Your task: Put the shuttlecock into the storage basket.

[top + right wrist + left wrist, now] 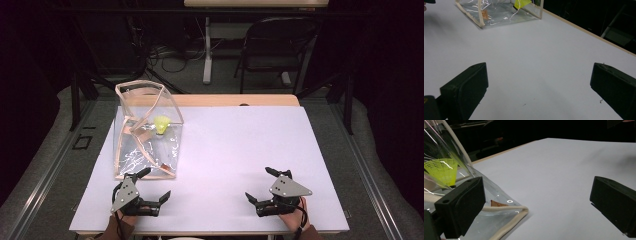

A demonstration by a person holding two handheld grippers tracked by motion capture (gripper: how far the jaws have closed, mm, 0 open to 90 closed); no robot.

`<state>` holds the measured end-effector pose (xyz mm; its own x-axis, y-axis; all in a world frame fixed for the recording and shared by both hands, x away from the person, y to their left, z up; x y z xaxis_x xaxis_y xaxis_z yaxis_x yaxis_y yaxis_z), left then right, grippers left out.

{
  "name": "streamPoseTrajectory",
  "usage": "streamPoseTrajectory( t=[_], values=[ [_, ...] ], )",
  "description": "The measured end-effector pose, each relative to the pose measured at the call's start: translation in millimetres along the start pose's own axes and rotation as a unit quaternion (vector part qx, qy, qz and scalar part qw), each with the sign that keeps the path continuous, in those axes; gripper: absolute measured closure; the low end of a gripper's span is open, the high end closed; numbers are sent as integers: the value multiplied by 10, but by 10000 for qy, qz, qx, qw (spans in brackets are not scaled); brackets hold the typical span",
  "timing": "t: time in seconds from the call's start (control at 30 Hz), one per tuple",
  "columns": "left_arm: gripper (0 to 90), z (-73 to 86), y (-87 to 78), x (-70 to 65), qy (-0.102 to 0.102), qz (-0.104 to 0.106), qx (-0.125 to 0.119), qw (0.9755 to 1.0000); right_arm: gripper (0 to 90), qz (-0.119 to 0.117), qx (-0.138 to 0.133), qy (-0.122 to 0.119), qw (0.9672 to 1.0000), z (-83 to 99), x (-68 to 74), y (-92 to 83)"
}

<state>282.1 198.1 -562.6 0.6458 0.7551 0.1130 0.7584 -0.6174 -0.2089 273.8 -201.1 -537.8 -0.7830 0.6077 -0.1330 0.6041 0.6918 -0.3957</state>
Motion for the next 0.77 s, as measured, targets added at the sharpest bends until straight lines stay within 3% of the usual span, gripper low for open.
streamPoseTrajectory(
  t=[0.27, 0.77],
  values=[
    [0, 3, 3, -3, 12, 2, 13, 10000, 0, 97, 69, -72, 9999, 93, 53, -53],
    [0, 1, 28, -4, 51, 41, 45, 10000, 0, 326, -46, 28, 9995, 136, 59, -128]
  ],
)
Point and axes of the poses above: each handheld gripper's, and its own axes: y roughly forward along the jaws, z roughly out of its underside, x roughly to its left, the point moved 3 cm from there along y, roughly forward along the jaws, and after that the axes turned 7 degrees about -z, right-handed, at the moved point
